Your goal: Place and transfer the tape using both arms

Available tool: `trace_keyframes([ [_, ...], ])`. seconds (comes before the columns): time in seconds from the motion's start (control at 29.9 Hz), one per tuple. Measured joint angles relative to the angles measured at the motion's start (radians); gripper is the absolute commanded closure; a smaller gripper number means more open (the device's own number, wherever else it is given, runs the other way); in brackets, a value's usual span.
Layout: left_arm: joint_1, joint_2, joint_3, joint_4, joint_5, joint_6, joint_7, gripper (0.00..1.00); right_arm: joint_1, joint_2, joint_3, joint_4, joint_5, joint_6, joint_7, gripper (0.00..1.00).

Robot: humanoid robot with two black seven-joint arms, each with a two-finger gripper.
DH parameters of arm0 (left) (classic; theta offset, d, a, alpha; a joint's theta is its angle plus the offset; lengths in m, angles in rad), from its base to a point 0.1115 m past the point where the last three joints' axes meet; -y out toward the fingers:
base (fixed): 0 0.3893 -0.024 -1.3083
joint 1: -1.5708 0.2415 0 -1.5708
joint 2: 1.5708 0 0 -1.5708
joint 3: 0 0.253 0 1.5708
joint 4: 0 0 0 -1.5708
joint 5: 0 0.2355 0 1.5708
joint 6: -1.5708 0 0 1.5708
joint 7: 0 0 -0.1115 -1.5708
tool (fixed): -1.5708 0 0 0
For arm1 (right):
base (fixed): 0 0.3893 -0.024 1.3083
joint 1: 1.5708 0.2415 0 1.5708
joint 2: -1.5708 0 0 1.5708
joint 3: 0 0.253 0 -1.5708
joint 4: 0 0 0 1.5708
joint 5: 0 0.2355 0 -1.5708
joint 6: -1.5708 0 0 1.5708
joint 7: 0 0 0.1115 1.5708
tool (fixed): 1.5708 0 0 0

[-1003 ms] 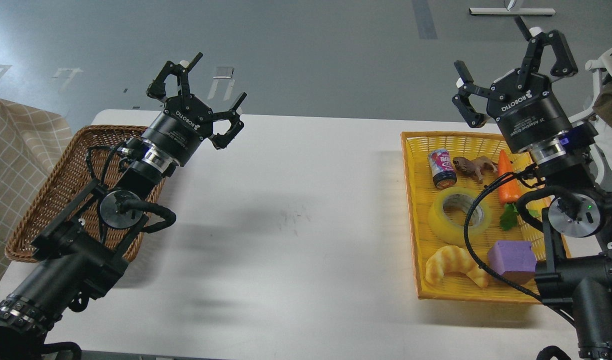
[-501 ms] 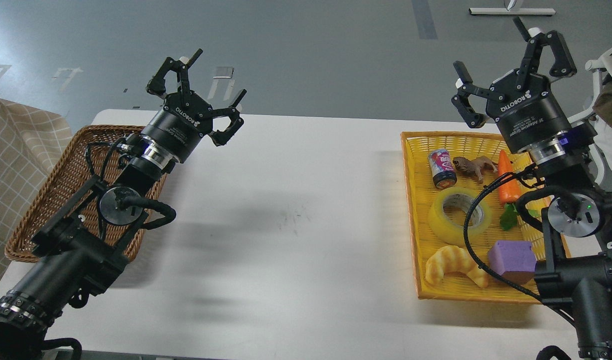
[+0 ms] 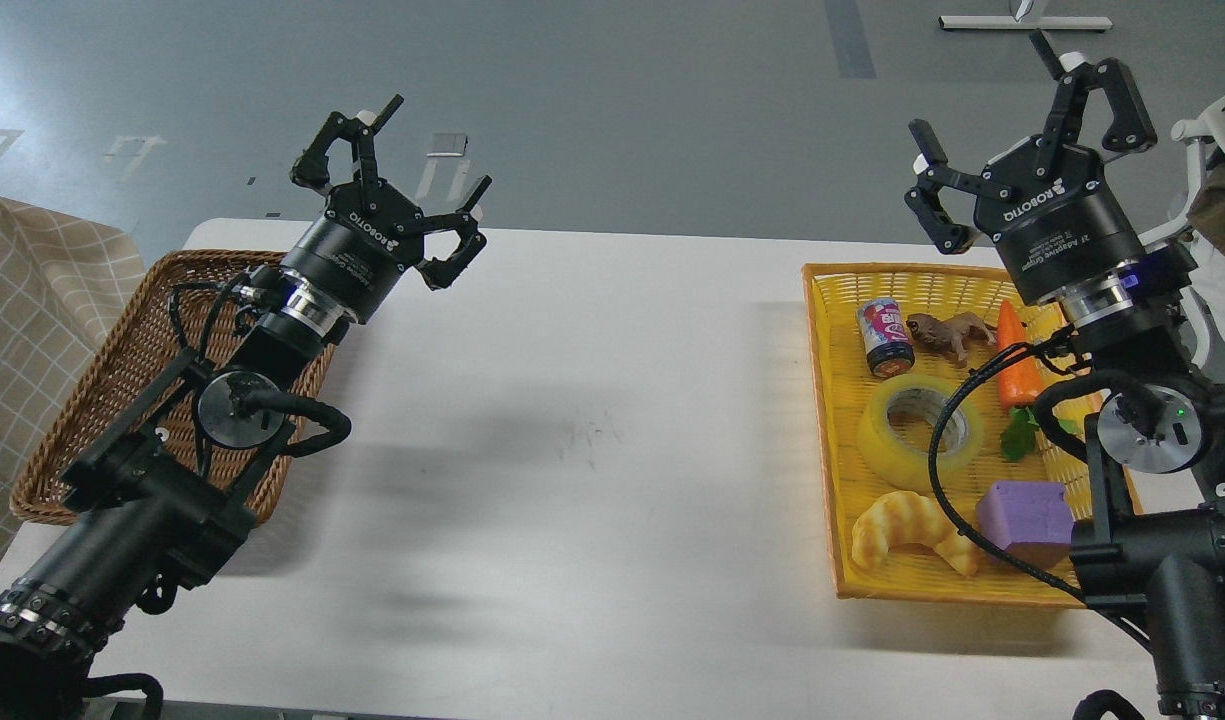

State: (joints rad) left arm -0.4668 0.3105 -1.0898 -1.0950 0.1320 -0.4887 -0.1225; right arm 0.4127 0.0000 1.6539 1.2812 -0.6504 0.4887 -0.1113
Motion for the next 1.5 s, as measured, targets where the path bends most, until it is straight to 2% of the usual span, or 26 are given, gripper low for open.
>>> trace_keyframes([
  [1.5, -0.015, -0.012, -0.019, 0.012, 0.031, 0.0, -0.009, 0.02, 0.022, 0.0, -0.033, -0.013, -0.003, 0.0, -0.009, 0.0],
])
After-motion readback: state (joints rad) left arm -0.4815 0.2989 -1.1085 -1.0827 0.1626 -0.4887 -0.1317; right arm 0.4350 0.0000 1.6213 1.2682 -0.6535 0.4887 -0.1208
